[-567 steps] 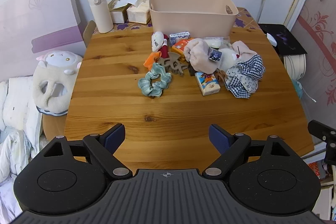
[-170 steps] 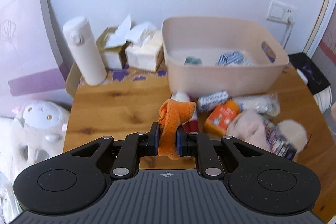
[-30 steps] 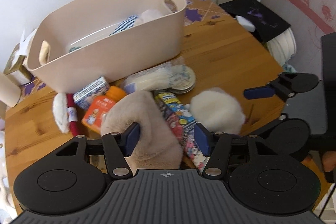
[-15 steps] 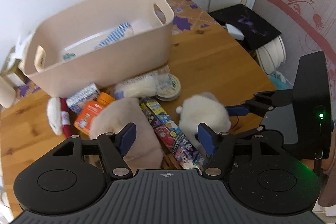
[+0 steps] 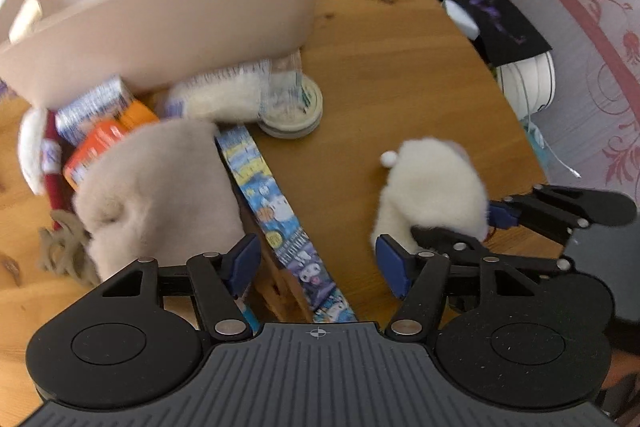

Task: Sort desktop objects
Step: 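Grasp the Sanrio snack box with the left tool while the right tool grasps the white plush toy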

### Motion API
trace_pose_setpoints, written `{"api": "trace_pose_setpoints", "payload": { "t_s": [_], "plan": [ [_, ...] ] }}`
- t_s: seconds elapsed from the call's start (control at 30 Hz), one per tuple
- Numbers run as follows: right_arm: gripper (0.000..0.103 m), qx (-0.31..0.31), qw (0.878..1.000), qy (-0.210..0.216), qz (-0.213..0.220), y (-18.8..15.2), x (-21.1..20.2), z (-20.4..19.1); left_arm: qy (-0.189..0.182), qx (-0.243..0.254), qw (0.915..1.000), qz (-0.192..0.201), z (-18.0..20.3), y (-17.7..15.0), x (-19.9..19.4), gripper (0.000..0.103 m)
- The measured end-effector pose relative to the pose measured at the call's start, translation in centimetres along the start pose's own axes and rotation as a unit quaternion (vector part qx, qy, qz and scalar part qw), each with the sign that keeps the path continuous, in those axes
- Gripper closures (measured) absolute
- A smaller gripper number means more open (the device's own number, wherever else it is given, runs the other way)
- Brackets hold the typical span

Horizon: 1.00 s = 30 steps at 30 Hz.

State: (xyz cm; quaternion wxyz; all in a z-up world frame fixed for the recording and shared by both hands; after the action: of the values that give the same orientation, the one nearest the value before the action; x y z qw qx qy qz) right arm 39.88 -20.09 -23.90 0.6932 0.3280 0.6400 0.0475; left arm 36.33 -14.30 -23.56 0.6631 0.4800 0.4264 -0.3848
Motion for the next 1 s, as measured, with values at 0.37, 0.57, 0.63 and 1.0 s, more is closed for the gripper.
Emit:
{"api": "trace_pose_setpoints", "payload": {
  "t_s": [0.37, 0.57, 0.63, 1.0],
  "plan": [
    [0.075, 0.012, 1.0, -0.008, 0.004, -0.4, -0.3, 0.0, 0.027, -0.038, 0.9981, -0.04, -1.4, 0.3, 2.9, 0.054],
    [0.082, 0.013, 1.0, -0.01, 0.008, -0.2, -0.4, -0.4, 0.033, -0.019, 0.9987, -0.034, -1.5, 0.3, 2.6, 0.073],
    [0.083, 0.014, 1.0, -0.009, 0.011, -0.2, -0.6, -0.6, 0.032, -0.017, 0.9987, -0.035, -1.6, 0.2, 2.5, 0.08],
    [0.085, 0.021, 0.999, -0.013, 0.03, -0.4, -2.7, -2.1, 0.011, 0.015, 0.9997, -0.016, -1.1, -1.0, 0.2, 0.08]
  ]
}}
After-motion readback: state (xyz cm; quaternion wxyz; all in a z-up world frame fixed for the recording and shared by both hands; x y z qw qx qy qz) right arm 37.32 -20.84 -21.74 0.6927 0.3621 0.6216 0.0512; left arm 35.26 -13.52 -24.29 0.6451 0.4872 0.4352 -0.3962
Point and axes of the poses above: each gripper's, at about its wrist camera, not at the fingertips, and x roughly the way its jaws point, z to its right, y to its top, the point moved 6 cm from there along x, roughly the way its jaws point, and after that the axes turned 8 degrees about -x, right-handed, at the moved point
